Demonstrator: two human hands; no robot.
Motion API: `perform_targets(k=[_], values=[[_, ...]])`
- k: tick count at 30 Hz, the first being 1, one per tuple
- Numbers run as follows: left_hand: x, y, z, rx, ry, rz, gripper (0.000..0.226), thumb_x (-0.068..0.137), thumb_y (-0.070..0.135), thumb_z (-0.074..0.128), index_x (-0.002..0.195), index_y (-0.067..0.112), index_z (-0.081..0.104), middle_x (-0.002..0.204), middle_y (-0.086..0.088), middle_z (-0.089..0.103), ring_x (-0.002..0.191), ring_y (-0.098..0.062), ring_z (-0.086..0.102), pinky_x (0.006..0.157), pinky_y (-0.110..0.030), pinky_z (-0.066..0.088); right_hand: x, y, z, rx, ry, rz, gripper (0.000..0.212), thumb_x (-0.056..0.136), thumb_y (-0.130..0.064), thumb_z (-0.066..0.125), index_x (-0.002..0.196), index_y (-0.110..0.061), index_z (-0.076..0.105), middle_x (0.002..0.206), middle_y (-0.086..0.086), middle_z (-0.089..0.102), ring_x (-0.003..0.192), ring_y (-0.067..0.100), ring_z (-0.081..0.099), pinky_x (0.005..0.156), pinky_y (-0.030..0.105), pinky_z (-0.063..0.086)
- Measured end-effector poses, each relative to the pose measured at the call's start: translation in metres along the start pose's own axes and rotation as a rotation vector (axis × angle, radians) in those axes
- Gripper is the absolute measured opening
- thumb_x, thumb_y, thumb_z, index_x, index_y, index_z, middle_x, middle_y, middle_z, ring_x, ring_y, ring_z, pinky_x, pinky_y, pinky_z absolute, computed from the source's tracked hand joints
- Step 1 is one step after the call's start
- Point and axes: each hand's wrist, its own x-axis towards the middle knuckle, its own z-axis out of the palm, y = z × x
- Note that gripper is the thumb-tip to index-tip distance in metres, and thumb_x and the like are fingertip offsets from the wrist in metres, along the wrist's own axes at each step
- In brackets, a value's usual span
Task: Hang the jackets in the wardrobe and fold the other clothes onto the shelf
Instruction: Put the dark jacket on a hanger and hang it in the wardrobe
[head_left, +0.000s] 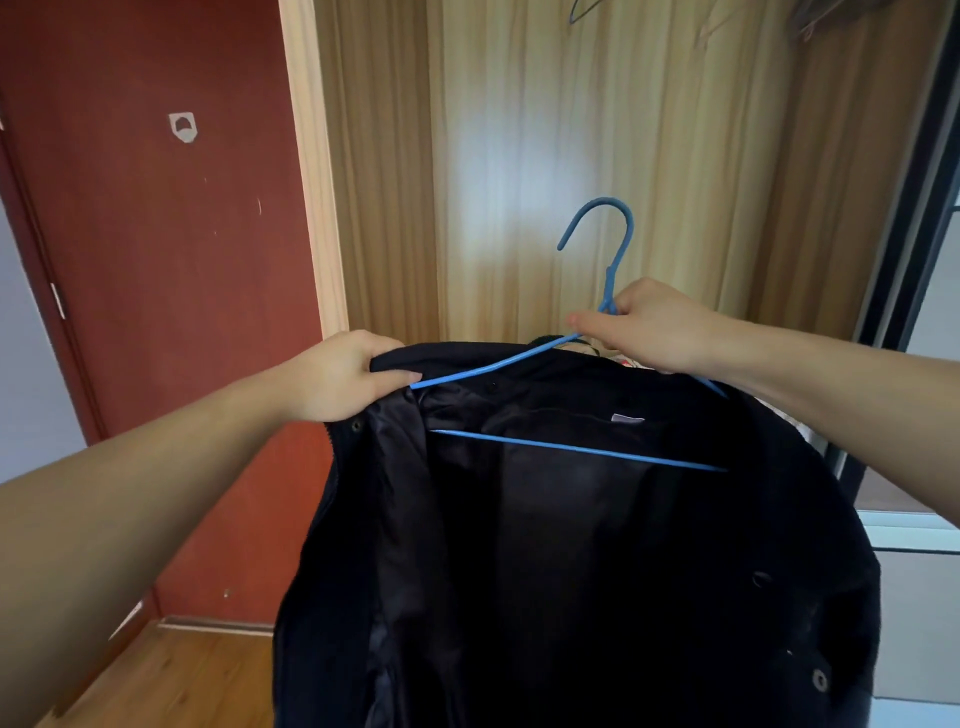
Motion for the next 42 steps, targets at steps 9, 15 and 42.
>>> perform_targets(k=[9,15,42], values=[[-0.002,0.014,0.002,0.037,-0.215,-0.114,0.027,0.096,0.041,0.053,0.091,0.021,0.071,0.087,0.001,0.069,0.068,0.000,0.061,0.061,-0.007,0.042,-0.013,-0.002,-0.002,0.075,0.017,0.077,0.049,0.090,-0.040,0.061,0.056,-0.014,0.037,0.044,0.001,0.028,0.030,0.012,0.023,0.032,0.016,0.024],[0.018,0.036,0.013,-0.032,-0.065,0.005,0.022,0.096,0.043,0.054,0.084,0.034,0.070,0.075,0.020,0.070,0.072,0.008,0.064,0.066,-0.010,0.044,-0.015,-0.006,-0.006,0.183,0.011,0.138,0.046,0.091,-0.042,0.061,0.060,-0.014,0.041,0.036,-0.003,0.030,0.028,0.014,0.024,0.035,0.019,0.023],[0.047,0.102,0.062,0.224,0.273,0.473,0.034,0.087,0.028,0.052,0.117,0.021,0.066,0.107,0.001,0.071,0.100,-0.021,0.064,0.088,-0.037,0.050,-0.021,-0.019,-0.019,0.575,-0.182,0.291,0.021,0.083,-0.023,0.053,0.066,-0.016,0.043,0.050,-0.006,0.027,0.038,0.008,0.015,0.036,0.016,0.013]])
